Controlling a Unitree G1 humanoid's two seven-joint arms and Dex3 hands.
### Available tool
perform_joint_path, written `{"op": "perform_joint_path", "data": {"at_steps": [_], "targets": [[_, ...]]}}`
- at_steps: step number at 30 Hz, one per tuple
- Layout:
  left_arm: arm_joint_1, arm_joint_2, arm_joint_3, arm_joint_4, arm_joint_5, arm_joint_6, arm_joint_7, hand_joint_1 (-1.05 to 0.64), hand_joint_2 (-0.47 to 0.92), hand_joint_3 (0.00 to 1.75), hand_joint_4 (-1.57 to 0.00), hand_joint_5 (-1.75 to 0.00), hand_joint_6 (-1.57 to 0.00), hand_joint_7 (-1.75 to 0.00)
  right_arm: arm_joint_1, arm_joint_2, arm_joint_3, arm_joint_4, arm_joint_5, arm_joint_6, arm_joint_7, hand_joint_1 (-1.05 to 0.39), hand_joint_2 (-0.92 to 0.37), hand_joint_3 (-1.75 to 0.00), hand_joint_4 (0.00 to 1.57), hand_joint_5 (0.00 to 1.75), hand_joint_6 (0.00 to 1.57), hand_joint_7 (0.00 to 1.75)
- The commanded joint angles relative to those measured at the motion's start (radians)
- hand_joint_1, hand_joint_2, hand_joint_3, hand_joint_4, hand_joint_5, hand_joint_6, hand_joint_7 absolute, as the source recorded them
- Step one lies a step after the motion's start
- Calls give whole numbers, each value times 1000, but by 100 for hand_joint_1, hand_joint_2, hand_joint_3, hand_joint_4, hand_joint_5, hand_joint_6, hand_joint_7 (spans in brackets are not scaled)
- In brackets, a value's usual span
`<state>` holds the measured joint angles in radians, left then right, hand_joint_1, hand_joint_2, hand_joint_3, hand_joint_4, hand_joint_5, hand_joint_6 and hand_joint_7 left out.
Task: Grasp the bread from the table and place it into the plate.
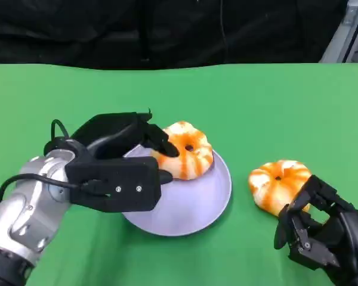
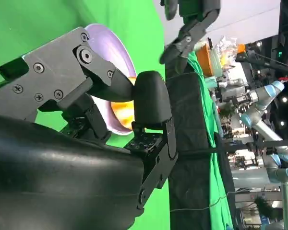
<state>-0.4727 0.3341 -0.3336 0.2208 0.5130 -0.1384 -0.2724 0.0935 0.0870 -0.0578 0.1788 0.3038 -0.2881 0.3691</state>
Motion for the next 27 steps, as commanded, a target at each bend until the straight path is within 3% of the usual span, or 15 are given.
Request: {"op": "perform_joint_path", "data": {"at_steps": [1,4,6,7,9,13,14,15,17,19,20,27], "targets": [[54,-8,44,-38,-43,0,33,-90,92,52,-29,-4,-74,0,0,-8,-5,5,3,-17,4,-17,-52,-118,86,175,62,175],[102,-36,101,-69,-172,3,-3,-68,92,29,-38,-6,-73,0,1,-8,-5,5,9,-17,11,-18,-52,-119,86,175,62,175],[135,-55,143,-88,-283,10,-42,-43,92,18,-50,-9,-74,0,1,-8,-5,2,14,-9,14,-18,-51,-120,87,175,62,175],[154,-63,163,-104,-337,25,-61,-25,92,18,-62,-12,-75,-1,0,-7,-6,5,13,-14,15,-18,-51,-120,87,175,62,175],[181,-72,190,-129,-414,48,-92,-9,92,24,-75,-15,-77,-1,1,-6,-6,4,9,-16,11,-17,-51,-120,86,175,62,175],[266,-112,287,-200,-673,210,-175,7,92,56,-102,-27,-95,-9,3,-7,-2,0,4,-17,11,-18,-52,-120,86,175,62,175],[285,-115,310,-209,-735,248,-200,7,86,80,-90,-86,-105,-30,5,-8,-1,-5,8,-10,13,-18,-53,-117,85,175,61,175],[308,-113,330,-228,-784,277,-218,4,78,97,-81,-122,-100,-61,6,-8,-1,-9,12,-4,15,-18,-54,-117,85,175,61,174],[356,-106,361,-289,-854,332,-231,-2,64,123,-85,-164,-82,-140,9,-9,1,-22,11,8,7,-17,-54,-115,85,175,61,174],[395,-95,378,-336,-885,366,-232,-1,61,132,-92,-172,-76,-167,12,-9,2,-30,8,16,2,-16,-54,-114,85,175,62,174],[425,-82,389,-354,-896,366,-245,0,61,135,-93,-173,-76,-171,9,-10,1,-24,10,10,8,-16,-55,-114,85,175,62,174],[567,-45,438,-302,-916,231,-380,6,58,135,-95,-175,-77,-175,16,-12,0,-34,10,16,7,-16,-56,-112,86,175,62,174]]}}
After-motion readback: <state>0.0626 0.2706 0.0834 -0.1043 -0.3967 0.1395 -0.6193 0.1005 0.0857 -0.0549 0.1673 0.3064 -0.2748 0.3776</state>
